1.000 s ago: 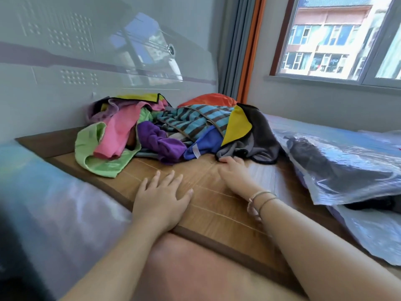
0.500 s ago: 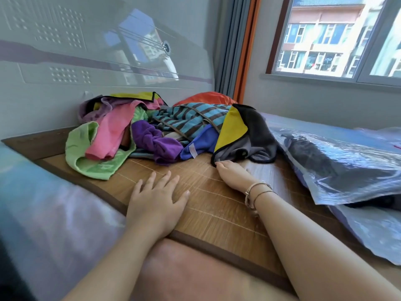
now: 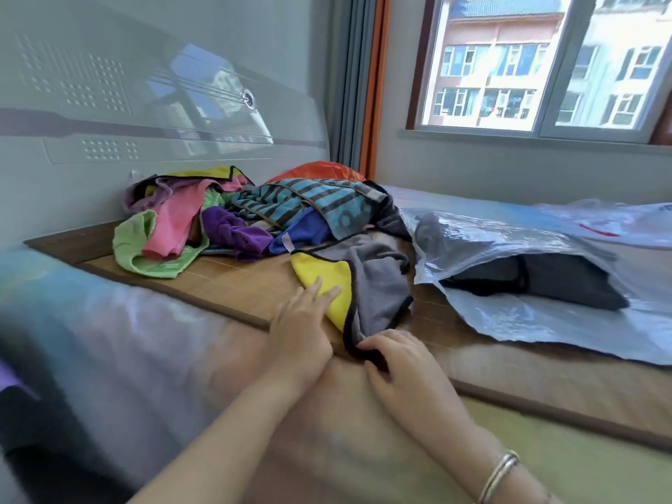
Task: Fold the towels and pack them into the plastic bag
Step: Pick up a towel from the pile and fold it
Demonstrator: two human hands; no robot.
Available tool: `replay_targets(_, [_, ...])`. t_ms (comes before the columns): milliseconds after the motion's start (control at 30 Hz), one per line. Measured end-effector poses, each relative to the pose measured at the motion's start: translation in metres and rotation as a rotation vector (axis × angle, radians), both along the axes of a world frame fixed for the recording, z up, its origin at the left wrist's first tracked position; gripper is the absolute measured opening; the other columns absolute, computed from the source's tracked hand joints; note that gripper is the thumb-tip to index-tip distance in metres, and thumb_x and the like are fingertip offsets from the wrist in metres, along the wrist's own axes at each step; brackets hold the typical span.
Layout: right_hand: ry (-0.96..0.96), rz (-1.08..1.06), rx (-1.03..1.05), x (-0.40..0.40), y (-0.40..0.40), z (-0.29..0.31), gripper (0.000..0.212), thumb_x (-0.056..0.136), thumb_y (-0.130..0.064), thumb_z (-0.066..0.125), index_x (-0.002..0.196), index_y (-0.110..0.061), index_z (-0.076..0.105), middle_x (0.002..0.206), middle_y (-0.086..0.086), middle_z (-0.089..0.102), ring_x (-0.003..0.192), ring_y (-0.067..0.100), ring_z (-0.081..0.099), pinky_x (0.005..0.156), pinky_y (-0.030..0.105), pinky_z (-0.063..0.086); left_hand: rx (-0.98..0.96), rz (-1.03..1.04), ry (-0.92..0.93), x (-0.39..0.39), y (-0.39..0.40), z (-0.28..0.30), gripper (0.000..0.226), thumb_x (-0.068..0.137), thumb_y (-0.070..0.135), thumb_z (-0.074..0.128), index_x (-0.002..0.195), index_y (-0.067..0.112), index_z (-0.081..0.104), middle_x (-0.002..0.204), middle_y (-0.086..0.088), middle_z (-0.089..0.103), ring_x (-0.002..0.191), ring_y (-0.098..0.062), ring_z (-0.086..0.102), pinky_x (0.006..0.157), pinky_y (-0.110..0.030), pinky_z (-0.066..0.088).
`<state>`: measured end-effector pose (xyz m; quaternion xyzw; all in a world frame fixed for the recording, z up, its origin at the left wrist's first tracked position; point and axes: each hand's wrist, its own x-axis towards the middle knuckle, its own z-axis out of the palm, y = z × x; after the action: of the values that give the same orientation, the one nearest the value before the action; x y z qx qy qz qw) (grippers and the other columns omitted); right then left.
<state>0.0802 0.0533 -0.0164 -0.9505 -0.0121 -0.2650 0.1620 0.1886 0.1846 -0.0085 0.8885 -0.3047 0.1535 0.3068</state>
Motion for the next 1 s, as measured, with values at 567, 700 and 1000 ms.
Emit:
replay_targets(567, [-0.245, 0.028, 0.372, -0.057, -0.018, 0.000, 0.031, 0.074, -0.005, 0.067, 0.090, -0.030, 0.058, 0.095, -0.015, 0.060, 0.094, 0.004, 0.055, 0.078, 0.014, 0.041, -0.401, -0.175, -0.050, -0.117, -0.006, 0.021, 0.036, 0.074, 0.033, 0.063, 0.061, 0.020, 0.033, 0.066, -0.001, 0.062, 0.064, -0.023, 0.052, 0.055, -0.045, 0.044])
replay_targets(700, [-0.303, -0.108, 0.528, -0.063, -0.029, 0.005, 0.016, 0.083, -0.014, 0.069, 0.077, -0.025, 0.059, 0.070, -0.009, 0.064, 0.070, 0.005, 0.058, 0.059, 0.016, 0.038, -0.307, -0.120, -0.074, -0.118, 0.003, 0.026, 0.031, 0.083, 0.034, 0.064, 0.069, 0.022, 0.040, 0.059, 0.005, 0.049, 0.056, -0.012, 0.043, 0.051, -0.033, 0.035])
replay_targets(1000, [-0.265, 0.089, 0.581, -0.070, -0.023, 0.031, 0.021, 0.084, -0.034, 0.071, 0.074, -0.018, 0.060, 0.068, 0.001, 0.061, 0.066, 0.016, 0.056, 0.060, 0.031, 0.042, -0.679, -0.237, 0.297, -0.116, 0.009, 0.042, 0.011, 0.091, 0.032, 0.061, 0.084, 0.037, 0.067, 0.080, 0.026, 0.070, 0.079, 0.006, 0.064, 0.071, -0.017, 0.051])
